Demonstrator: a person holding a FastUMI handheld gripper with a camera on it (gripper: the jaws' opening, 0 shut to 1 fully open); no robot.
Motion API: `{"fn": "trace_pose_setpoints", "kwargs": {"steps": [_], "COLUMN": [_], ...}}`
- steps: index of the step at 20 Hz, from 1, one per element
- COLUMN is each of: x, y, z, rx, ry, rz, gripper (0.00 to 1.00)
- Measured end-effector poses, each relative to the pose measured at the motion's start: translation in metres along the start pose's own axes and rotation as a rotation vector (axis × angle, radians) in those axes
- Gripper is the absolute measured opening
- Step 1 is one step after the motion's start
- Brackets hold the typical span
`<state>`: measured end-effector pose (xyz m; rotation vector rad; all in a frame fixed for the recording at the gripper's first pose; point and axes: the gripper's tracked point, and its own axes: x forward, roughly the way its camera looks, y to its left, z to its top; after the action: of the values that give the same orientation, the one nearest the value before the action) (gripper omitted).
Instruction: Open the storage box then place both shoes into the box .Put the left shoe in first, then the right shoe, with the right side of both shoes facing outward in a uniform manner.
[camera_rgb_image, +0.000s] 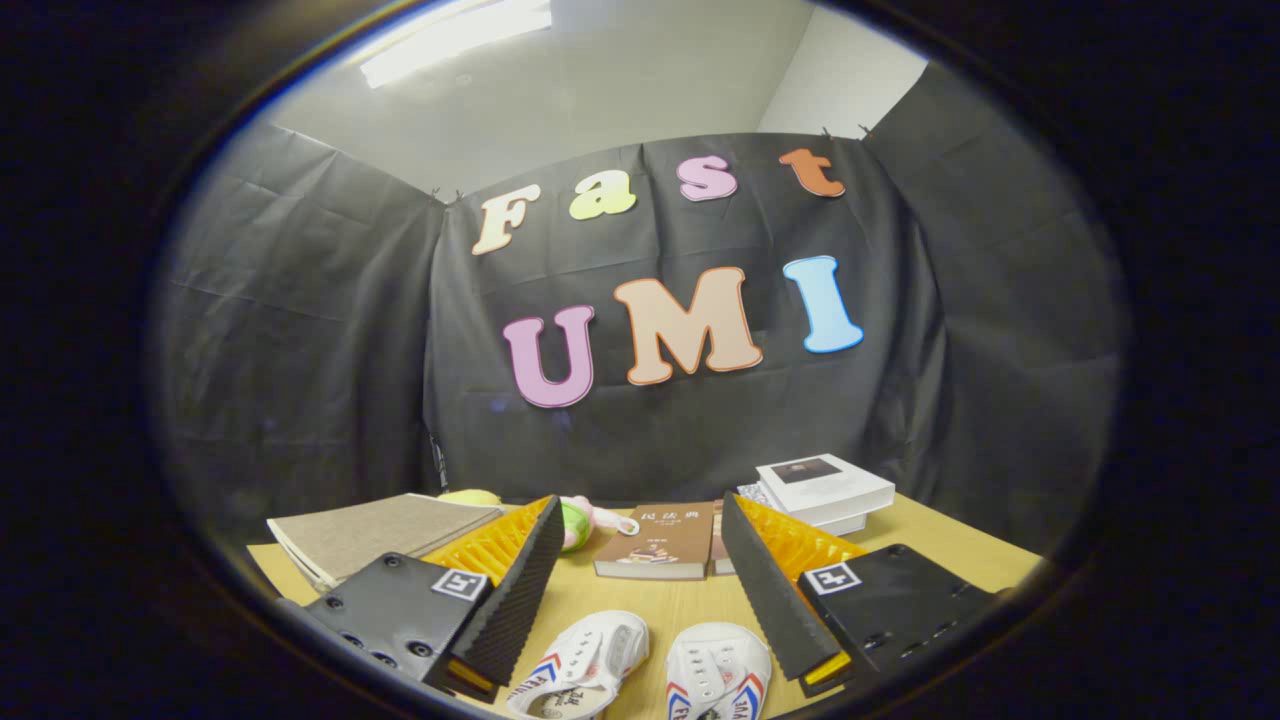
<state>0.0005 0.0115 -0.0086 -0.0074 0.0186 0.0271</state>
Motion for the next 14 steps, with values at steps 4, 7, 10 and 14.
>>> {"fn": "trace_pose_setpoints", "kwargs": {"steps": [4, 7, 10, 14], "x": [0.0017, 0.0019, 0.0026, 0.0020], "y": [0.0007, 0.0035, 0.0043, 0.0061], "z": [-0.0032, -0.0056, -0.0077, -0.0072], "rx": [-0.007, -0.009, -0.012, -0.007], "ry": [0.005, 0.013, 0.020, 0.020], "rz": [-0.002, 0.005, 0.006, 0.012], "gripper": [0.99, 0.99, 0.99, 0.99]}}
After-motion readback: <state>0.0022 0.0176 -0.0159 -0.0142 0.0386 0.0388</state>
